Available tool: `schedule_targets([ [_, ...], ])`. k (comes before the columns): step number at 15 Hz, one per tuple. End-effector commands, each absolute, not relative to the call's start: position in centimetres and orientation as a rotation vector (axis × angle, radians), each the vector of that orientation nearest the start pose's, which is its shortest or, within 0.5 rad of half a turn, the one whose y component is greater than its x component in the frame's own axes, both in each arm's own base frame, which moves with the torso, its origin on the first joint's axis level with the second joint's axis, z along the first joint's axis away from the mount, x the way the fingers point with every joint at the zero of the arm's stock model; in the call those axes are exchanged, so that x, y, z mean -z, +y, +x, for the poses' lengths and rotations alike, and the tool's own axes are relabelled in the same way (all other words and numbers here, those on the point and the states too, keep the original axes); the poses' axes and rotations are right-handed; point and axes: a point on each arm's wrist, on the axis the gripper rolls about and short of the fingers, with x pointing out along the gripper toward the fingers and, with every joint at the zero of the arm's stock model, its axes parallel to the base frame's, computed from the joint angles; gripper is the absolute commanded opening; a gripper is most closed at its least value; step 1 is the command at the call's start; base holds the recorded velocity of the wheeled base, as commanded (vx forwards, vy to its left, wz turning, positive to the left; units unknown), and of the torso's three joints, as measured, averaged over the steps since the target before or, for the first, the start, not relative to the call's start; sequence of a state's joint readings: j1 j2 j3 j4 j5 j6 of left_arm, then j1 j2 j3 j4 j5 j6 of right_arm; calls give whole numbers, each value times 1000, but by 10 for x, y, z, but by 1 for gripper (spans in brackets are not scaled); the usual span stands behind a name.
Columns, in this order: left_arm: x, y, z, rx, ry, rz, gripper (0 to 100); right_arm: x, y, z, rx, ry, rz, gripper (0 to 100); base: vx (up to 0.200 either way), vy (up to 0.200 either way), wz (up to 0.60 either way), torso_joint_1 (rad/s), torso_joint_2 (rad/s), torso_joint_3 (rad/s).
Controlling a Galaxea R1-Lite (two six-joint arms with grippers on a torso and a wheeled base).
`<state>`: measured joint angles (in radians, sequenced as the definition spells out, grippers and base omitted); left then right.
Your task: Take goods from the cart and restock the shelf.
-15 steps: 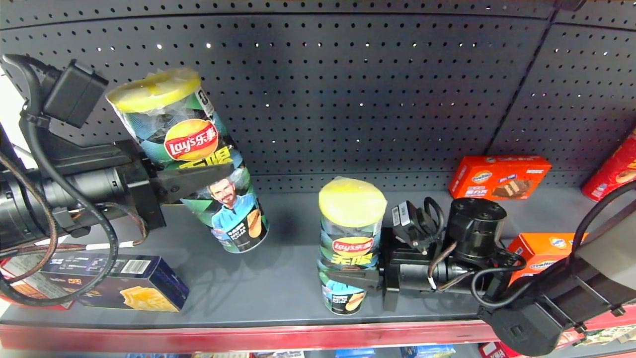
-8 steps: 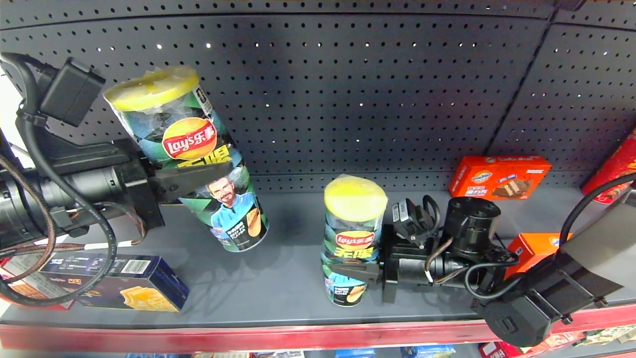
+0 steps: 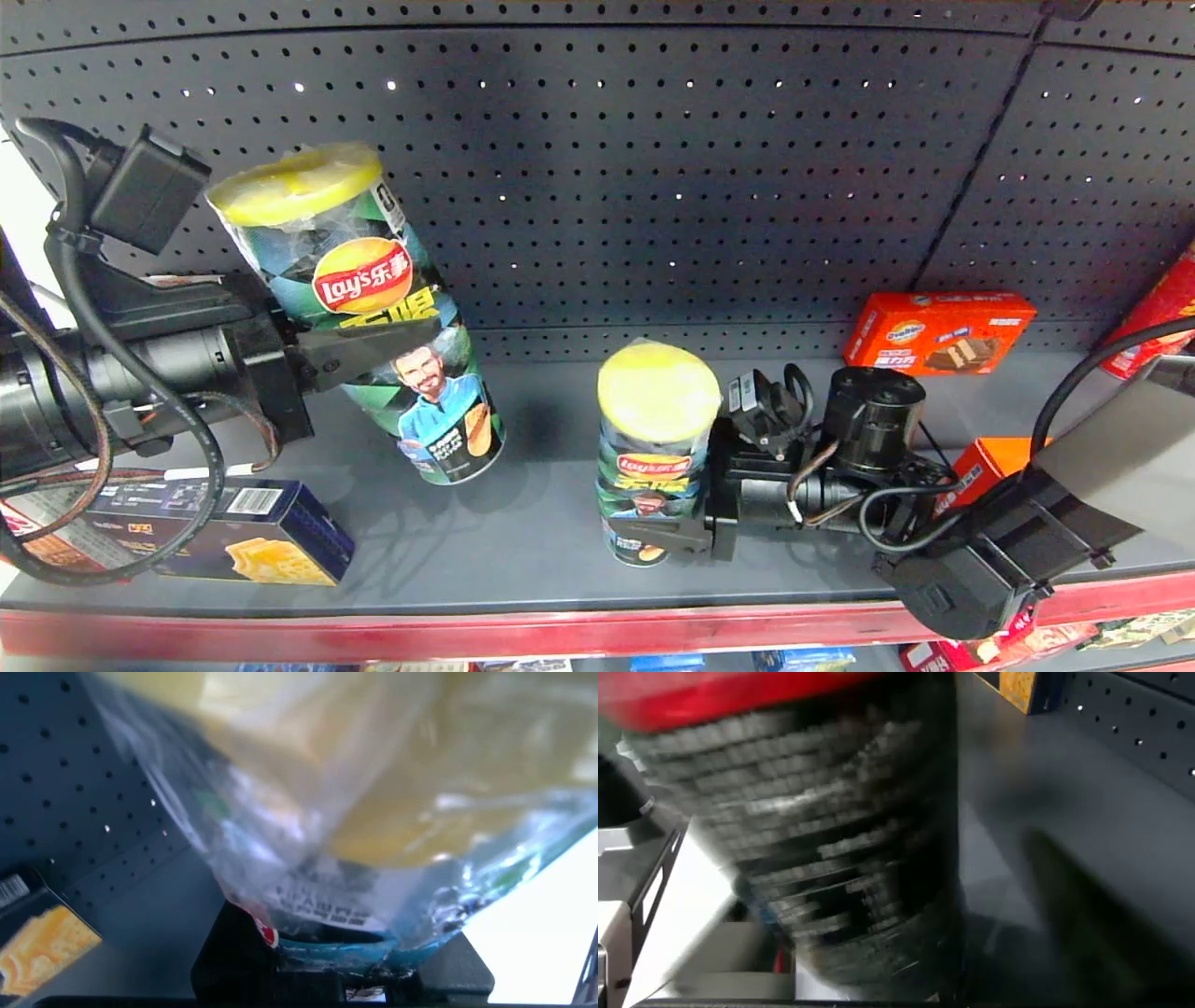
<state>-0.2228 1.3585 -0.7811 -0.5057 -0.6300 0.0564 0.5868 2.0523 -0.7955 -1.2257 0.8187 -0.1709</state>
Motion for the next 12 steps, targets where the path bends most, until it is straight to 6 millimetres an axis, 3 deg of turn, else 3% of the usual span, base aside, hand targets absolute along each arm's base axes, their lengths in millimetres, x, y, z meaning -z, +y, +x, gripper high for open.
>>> schedule_targets([
  [1,-251,-62,212,856,58,36,0,-129,207,286,-1395,-107,-141,100,0,0,0,0,0,0],
  [3,-252,-62,212,854,55,37,0,-137,194,280,-1373,-113,-143,100,0,0,0,0,0,0],
  [6,-252,-61,211,854,55,37,0,-157,166,250,-1339,-134,-147,100,0,0,0,0,0,0],
  [9,-252,-61,209,854,52,38,0,-179,119,201,-1265,-177,-154,100,0,0,0,0,0,0],
  [12,-255,-59,202,852,35,41,0,-192,71,178,-1091,-221,-162,100,0,0,0,0,0,0],
])
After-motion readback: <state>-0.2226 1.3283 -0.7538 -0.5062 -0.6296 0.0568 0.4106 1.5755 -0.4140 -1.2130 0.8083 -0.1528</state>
